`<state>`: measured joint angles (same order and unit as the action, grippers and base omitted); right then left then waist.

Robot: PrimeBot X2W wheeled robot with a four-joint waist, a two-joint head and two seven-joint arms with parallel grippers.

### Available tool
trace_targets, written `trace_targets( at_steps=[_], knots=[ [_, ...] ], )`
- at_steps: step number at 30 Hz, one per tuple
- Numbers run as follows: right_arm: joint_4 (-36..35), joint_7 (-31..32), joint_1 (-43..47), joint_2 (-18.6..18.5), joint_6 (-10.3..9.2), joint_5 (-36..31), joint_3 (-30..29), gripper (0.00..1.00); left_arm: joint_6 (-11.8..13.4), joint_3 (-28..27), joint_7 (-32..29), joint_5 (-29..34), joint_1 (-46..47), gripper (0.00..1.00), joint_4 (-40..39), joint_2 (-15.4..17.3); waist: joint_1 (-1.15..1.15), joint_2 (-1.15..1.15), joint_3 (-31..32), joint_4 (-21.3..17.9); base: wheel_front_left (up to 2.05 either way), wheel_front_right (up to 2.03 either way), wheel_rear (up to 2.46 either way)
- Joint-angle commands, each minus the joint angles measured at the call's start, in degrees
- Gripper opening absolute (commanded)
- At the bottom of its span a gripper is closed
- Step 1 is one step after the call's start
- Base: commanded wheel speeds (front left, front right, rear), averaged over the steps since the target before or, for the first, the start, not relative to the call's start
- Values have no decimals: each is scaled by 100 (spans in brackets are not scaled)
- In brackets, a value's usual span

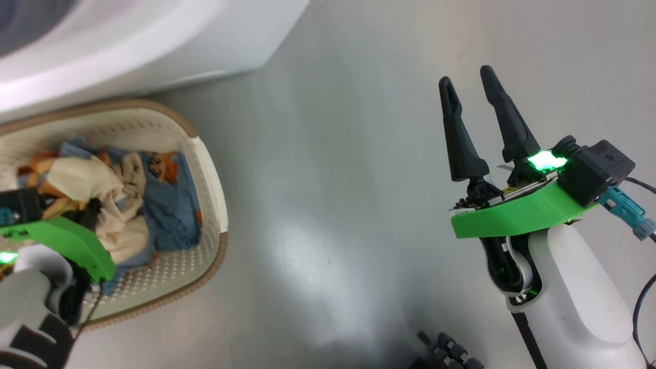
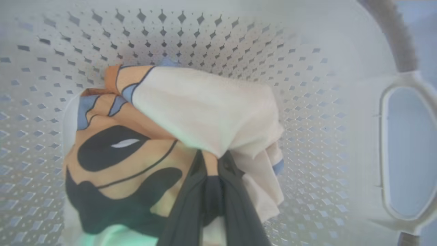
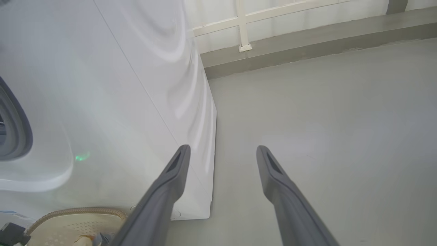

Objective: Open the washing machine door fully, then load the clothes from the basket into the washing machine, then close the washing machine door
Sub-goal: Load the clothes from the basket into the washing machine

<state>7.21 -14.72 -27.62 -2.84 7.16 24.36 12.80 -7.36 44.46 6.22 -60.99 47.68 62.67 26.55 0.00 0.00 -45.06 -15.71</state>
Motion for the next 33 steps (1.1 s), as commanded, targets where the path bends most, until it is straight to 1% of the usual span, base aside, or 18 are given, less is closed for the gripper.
trace_targets(
  at_steps=[1, 14, 17, 20, 26, 33],
  knots=[
    [-60, -28, 200, -4, 33, 42, 96, 100, -12, -86, 142, -110, -251, 0, -148, 189, 0, 0, 454, 149, 0, 0, 0],
    [302, -28, 355, -4, 33, 8, 65, 100, -13, 152, 735, -579, -848, 0, -930, 206, 0, 0, 1549, 414, 0, 0, 0],
    [383, -28, 424, -4, 33, -39, 20, 100, -13, 232, 836, -428, -892, 0, -1095, 209, 0, 0, 1754, 536, 0, 0, 0],
    [463, -28, 472, -4, 33, -99, -12, 100, -13, 155, 869, -377, -946, 0, -1298, 153, 0, 0, 1936, 660, 0, 0, 0],
    [600, -28, 566, -4, 33, -173, -59, 100, -13, -526, 875, 26, -1232, 0, -1883, 89, 0, 0, 2345, 830, 0, 0, 0],
    [797, -28, 758, -4, 33, -189, -62, 100, -13, -1552, 876, 604, -1849, 0, -2599, -154, 0, 0, 2931, 955, 0, 0, 0]
  ],
)
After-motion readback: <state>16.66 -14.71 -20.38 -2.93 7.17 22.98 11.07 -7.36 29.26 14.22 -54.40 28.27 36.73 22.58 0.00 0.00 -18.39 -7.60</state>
